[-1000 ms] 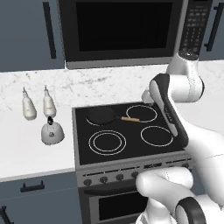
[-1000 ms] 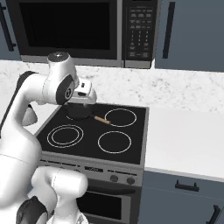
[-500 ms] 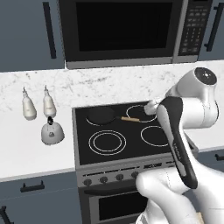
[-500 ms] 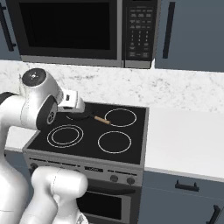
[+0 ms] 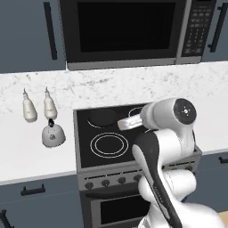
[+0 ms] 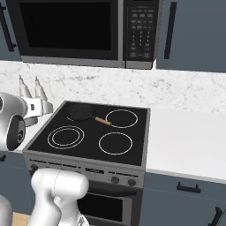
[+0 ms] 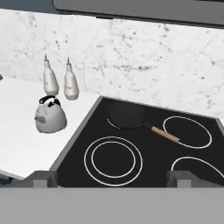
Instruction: Pick the kettle from the counter and place it on a stove burner. Then turn the burner on.
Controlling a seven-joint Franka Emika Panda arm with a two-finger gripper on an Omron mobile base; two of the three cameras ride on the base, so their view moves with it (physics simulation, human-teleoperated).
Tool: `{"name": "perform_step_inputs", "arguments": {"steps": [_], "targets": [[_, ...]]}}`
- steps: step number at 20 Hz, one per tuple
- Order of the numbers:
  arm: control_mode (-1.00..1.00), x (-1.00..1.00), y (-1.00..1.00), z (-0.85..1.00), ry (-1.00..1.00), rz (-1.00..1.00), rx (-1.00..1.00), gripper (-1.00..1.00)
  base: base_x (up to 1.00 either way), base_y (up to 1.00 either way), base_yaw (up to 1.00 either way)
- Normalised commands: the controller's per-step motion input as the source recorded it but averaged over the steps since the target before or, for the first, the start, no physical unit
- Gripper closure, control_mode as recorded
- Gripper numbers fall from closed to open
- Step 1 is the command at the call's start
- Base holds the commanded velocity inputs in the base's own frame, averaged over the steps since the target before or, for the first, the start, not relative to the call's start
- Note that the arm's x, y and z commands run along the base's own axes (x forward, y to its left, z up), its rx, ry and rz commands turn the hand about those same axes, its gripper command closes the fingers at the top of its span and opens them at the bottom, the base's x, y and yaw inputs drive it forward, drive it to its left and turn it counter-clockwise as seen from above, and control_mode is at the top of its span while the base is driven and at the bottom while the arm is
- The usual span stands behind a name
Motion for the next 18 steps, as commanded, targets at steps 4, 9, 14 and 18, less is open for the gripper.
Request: {"name": "perform_step_inputs", "arguments": {"steps": [4,9,14,18], "targets": [[-1.00,0.02,1.00,0.24,-0.02,0.00,0.00,-1.00,0.00,0.00,0.00],[-1.00,0.04,1.00,0.36,0.14,0.00,-0.01,-1.00,0.00,0.00,0.00],[-1.00,0.12,0.77,0.19,0.31,0.00,0.00,-1.00,0.00,0.00,0.00],[-1.00,0.05,0.37,0.00,0.17,0.01,0.00,-1.00,0.00,0.00,0.00]]}}
